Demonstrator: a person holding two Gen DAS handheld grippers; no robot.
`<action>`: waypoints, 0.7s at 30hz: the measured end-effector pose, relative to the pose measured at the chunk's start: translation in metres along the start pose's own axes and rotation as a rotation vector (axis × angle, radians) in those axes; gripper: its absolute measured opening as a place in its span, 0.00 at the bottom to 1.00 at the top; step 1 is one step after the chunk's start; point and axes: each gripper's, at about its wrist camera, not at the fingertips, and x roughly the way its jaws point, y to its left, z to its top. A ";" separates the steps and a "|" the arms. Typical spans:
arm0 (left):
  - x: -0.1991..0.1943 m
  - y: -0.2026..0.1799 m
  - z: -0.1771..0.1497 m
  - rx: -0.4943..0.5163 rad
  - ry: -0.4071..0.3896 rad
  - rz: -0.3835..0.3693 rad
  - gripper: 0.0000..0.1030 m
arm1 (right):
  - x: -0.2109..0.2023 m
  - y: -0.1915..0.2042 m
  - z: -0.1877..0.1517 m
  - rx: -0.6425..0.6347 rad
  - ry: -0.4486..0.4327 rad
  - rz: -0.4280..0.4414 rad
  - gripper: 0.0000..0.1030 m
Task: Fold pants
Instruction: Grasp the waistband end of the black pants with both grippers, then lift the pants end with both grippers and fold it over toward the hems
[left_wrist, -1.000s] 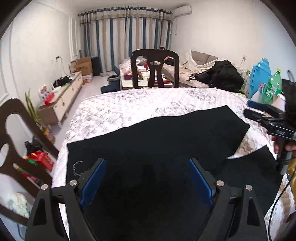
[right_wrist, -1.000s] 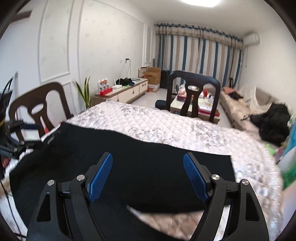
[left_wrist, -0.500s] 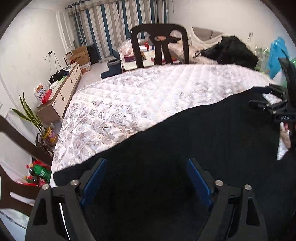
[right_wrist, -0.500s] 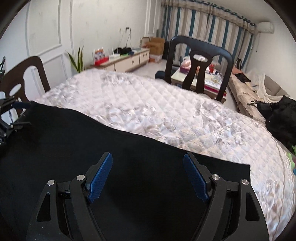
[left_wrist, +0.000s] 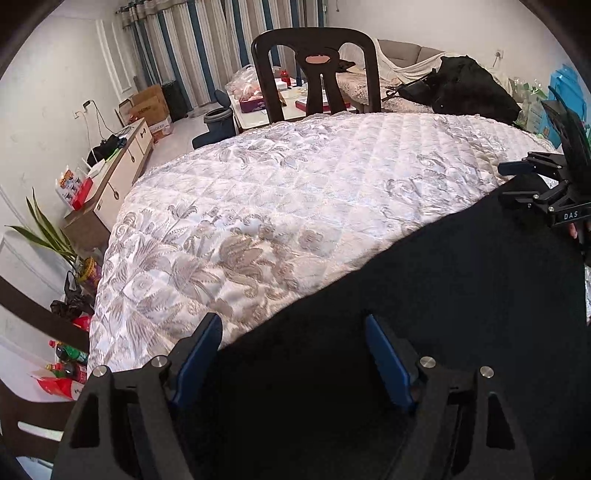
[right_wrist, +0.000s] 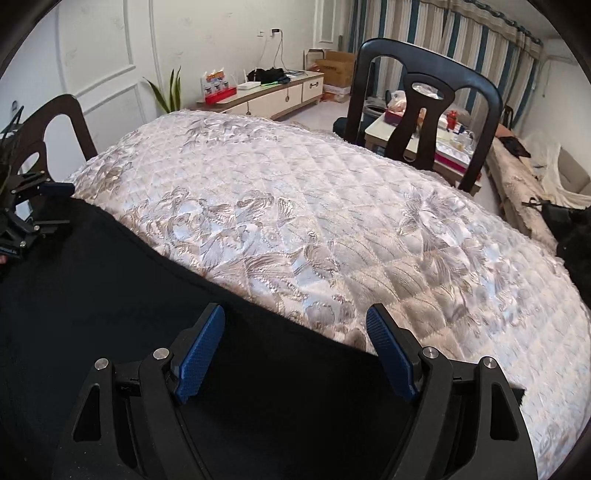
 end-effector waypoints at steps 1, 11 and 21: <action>0.003 0.003 0.002 -0.004 -0.002 -0.007 0.81 | 0.001 -0.003 -0.001 0.008 -0.004 0.026 0.77; 0.011 0.016 0.004 -0.025 0.023 -0.100 0.84 | -0.003 0.001 -0.004 -0.014 0.019 0.053 0.74; 0.006 0.004 0.007 0.075 0.013 -0.184 0.56 | -0.013 0.010 -0.012 -0.044 0.006 0.044 0.39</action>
